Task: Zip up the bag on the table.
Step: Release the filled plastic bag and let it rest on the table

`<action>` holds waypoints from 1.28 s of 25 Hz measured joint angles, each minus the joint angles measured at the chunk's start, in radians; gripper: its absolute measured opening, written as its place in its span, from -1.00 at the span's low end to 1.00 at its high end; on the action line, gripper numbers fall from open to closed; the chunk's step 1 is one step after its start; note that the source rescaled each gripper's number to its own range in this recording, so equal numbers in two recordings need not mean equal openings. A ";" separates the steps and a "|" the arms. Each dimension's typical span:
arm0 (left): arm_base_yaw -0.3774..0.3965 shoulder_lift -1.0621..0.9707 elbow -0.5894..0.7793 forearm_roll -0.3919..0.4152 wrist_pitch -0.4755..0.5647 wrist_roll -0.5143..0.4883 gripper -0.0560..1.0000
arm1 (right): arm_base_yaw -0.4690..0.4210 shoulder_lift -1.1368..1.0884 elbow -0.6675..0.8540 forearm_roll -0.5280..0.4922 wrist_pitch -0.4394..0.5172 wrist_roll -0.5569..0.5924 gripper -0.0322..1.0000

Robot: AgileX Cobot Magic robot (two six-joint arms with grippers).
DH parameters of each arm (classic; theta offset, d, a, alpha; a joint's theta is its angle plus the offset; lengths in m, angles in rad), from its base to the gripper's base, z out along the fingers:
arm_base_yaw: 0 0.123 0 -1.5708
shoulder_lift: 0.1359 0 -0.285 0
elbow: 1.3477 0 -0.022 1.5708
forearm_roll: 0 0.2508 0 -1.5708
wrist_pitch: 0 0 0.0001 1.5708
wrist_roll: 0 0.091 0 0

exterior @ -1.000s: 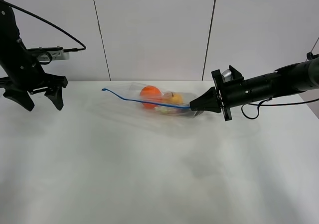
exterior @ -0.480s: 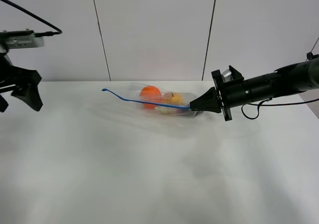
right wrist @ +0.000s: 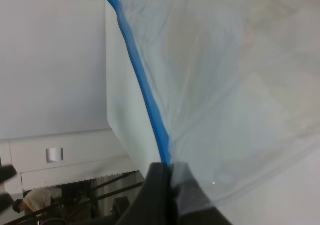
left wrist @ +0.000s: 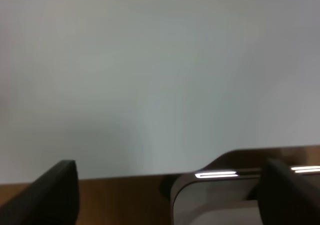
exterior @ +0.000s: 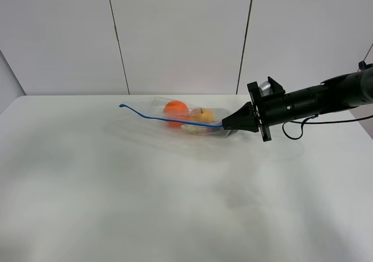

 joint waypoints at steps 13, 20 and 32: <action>0.000 -0.477 0.170 -0.052 -0.051 -0.016 0.92 | 0.000 0.000 0.000 0.000 0.000 0.015 -0.78; 0.000 -0.673 0.170 -0.064 -0.050 -0.021 0.92 | 0.000 -0.018 0.000 -0.023 -0.007 0.034 0.82; 0.000 -0.720 0.170 0.016 -0.049 -0.123 0.92 | 0.000 -0.215 -0.059 -0.592 -0.179 0.346 1.00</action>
